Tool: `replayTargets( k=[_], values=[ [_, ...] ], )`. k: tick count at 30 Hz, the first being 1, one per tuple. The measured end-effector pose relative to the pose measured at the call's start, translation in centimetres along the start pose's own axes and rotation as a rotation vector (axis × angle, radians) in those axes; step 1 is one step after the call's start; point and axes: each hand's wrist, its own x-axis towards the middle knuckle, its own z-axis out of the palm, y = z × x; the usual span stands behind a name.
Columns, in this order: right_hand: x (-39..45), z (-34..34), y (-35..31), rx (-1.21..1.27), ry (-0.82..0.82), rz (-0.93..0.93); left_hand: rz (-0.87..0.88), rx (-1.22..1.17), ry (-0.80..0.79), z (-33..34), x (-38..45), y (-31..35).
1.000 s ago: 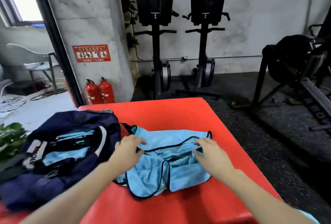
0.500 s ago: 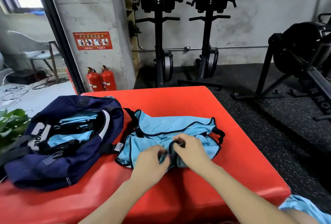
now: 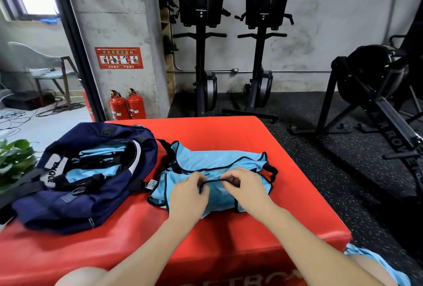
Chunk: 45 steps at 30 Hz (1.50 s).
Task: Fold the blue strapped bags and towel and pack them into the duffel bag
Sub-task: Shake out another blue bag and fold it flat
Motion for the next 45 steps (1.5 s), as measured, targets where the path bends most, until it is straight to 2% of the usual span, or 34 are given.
replayTargets(
  k=[4,9,13,16,19,21,23,26,29,35,38,45],
  values=[
    [-0.4,-2.3,1.6,-0.191,0.012,0.024,0.075,0.111,0.062,-2.5,0.3,-0.8],
    [-0.8,-7.1,4.0,-0.429,0.068,0.187,0.094,0.17,0.047,-5.7,0.6,-2.4],
    [-2.4,-9.6,4.8,-0.434,0.172,0.202,0.184,0.265,-0.001,-8.4,0.6,-2.5],
    [-4.0,-10.7,4.7,-0.405,0.189,0.148,0.175,0.288,-0.004,-10.1,-0.3,-3.5],
    [-5.9,-11.6,4.5,-0.388,0.11,0.097,0.167,0.303,-0.056,-11.0,-1.7,-5.0],
    [-7.0,-12.1,4.5,-0.497,0.029,0.062,0.189,0.332,-0.091,-11.4,-2.6,-5.8],
    [-8.1,-12.2,4.9,-0.712,-0.071,-0.044,0.217,0.364,-0.119,-11.6,-3.4,-6.9],
    [-9.8,-11.6,6.0,-1.117,-0.313,-0.211,0.281,0.48,-0.202,-11.6,-4.5,-9.1],
    [-11.0,-10.5,7.1,-1.296,-0.44,-0.358,0.392,0.586,-0.289,-11.4,-5.7,-11.2],
    [-11.7,-9.7,5.7,-1.402,-0.564,-0.338,0.465,0.637,-0.437,-11.4,-7.2,-11.3],
    [-11.6,-10.0,6.2,-1.384,-0.594,-0.141,0.487,0.62,-0.477,-11.6,-7.9,-10.0],
    [-8.4,-8.2,6.5,-1.151,-0.304,-0.026,0.5,0.461,-0.251,-10.3,-6.7,-9.7]
  ],
)
